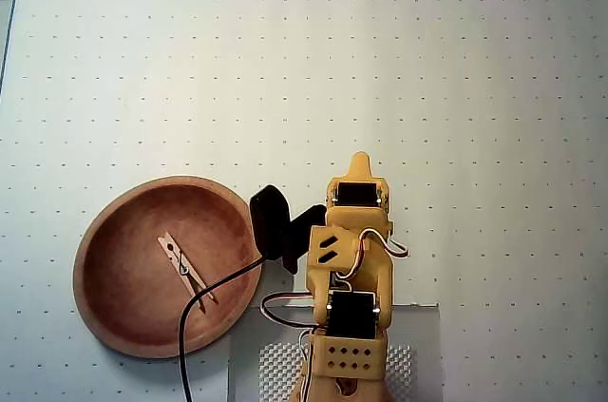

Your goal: Grasp a clothespin and put it in the bowl.

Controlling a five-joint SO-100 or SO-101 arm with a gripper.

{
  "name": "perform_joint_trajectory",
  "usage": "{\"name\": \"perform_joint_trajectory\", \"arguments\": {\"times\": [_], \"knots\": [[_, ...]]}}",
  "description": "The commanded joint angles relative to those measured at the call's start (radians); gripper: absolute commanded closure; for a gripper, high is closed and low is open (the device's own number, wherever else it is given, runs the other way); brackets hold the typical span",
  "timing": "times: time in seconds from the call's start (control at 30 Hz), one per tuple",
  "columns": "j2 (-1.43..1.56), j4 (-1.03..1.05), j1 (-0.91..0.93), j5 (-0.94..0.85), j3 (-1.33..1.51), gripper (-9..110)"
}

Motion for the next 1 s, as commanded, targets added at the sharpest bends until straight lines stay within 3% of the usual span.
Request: {"name": "perform_joint_trajectory", "arguments": {"times": [0.0, 0.33, 0.97], "knots": [[0.020, -0.023, -0.005, 0.017, 0.025, 105], [0.183, -0.014, -0.109, 0.015, 0.204, 105], [0.394, -0.008, -0.118, -0.089, 0.469, 105]]}}
